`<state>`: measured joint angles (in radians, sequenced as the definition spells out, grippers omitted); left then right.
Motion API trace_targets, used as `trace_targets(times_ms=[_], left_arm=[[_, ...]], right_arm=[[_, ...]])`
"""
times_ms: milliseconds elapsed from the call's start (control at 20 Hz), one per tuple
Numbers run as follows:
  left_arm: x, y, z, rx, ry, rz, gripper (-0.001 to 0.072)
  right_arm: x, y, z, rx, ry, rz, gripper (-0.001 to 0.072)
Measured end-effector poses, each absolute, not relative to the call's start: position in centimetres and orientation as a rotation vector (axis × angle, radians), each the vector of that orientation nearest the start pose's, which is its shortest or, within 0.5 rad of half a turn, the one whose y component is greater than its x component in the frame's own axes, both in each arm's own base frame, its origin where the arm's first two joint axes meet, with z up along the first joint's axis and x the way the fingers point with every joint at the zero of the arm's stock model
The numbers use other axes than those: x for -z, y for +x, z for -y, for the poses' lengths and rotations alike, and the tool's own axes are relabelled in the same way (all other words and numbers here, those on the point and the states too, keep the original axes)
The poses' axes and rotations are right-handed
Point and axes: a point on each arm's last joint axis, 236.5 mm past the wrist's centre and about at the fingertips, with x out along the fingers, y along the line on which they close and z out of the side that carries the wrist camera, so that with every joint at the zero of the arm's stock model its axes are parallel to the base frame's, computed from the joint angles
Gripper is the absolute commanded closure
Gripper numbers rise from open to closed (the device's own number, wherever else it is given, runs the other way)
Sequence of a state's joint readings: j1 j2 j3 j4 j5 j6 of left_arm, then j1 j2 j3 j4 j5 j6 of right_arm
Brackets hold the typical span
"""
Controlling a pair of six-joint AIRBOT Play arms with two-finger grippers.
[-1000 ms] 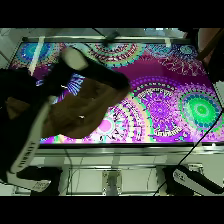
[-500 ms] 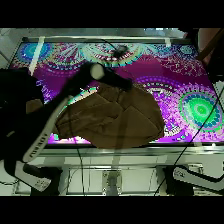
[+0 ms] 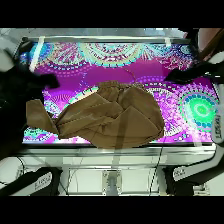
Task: Fold the clothes and pants, and hang the long-sleeved shirts on hangers.
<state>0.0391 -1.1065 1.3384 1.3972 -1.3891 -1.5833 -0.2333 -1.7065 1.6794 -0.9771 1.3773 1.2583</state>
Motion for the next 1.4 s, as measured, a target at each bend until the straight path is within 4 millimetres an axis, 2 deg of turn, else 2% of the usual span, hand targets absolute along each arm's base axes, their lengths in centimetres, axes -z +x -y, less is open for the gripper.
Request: trace_targets(times_ms=[100, 150, 250, 350, 500, 750, 1050, 1150, 1250, 1400], left_arm=[[-10.4, 31.2, 1.5, 0.04, -0.198, -1.175, 0.0005], [-9.3, 29.6, 1.2, 0.015, -0.22, -1.176, 0.0005], [-7.1, 27.2, 0.9, -0.028, -0.268, -1.168, 0.0005], [-5.0, 25.7, 0.8, -0.071, -0.32, -1.168, 0.0005], [-2.9, 24.5, 0.8, -0.105, -0.37, -1.182, 0.0005], [-1.8, 23.9, 0.9, -0.121, -0.397, -1.189, 0.0005], [-1.6, 23.8, 1.0, -0.124, -0.405, -1.188, 0.0005], [-1.6, 23.7, 1.0, -0.124, -0.406, -1.189, 0.0005], [-1.6, 23.9, 1.0, -0.124, -0.406, -1.18, 0.0005], [-1.9, 24.6, 0.8, -0.125, -0.407, -1.15, 0.0005]], right_arm=[[0.1, 49.3, -4.0, -0.456, 0.48, -1.253, 0.0236], [1.3, 49.7, -4.6, -0.467, 0.516, -1.261, 0.0237], [3.4, 50.5, -5.2, -0.469, 0.563, -1.267, 0.0262], [4.4, 51.3, -5.2, -0.453, 0.577, -1.255, 0.0287], [5.8, 52.1, -4.7, -0.416, 0.582, -1.252, 0.0286], [8.0, 52.0, -4.7, -0.394, 0.607, -1.292, 0.0286], [9.7, 51.1, -7.2, -0.431, 0.605, -1.357, 0.0293], [9.8, 50.6, -8.6, -0.473, 0.584, -1.375, 0.053], [9.4, 50.5, -10.0, -0.524, 0.561, -1.369, 0.0682], [7.3, 51.7, -10.5, -0.572, 0.532, -1.316, 0.0684]])
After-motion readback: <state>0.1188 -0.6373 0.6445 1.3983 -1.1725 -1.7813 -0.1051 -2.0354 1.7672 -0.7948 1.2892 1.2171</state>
